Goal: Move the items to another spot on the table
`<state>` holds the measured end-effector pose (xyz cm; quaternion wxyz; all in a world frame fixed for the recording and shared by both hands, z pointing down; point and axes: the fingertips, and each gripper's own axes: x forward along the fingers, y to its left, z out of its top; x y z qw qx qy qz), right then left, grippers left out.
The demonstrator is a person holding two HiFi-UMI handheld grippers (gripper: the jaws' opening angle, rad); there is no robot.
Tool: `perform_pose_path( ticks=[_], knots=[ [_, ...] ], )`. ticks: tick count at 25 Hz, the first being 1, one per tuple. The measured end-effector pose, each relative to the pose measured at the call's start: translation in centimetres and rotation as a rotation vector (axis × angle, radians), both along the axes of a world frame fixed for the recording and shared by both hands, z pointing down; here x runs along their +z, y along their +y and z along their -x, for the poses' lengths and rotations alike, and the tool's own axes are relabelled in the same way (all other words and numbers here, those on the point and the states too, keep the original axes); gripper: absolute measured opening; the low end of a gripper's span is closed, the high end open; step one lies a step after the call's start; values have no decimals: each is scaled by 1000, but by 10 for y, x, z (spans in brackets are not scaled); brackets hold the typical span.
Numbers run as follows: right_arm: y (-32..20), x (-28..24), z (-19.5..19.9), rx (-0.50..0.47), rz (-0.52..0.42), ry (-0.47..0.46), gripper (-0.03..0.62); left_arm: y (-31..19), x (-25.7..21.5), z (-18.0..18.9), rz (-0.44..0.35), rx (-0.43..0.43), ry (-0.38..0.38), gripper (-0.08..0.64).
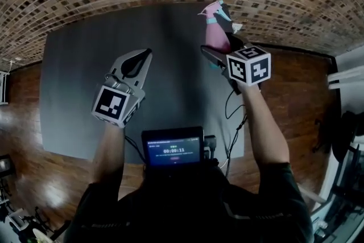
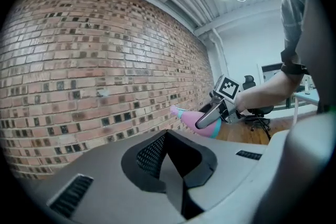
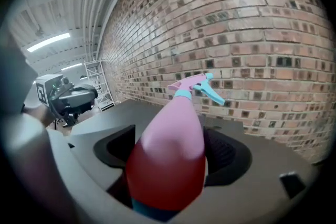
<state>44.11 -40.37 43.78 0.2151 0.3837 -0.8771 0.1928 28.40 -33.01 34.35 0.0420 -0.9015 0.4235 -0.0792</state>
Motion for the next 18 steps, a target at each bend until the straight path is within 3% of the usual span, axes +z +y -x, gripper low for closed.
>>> perform_pose_path(
  ticks=[11,18],
  knots=[
    [-30,132,20,-18,285,103,416,-59,83,23,107,-54,18,-3],
    [-39,188,20,-22,395,149,416,-84,128,25,171,-74,22,-3]
  ],
)
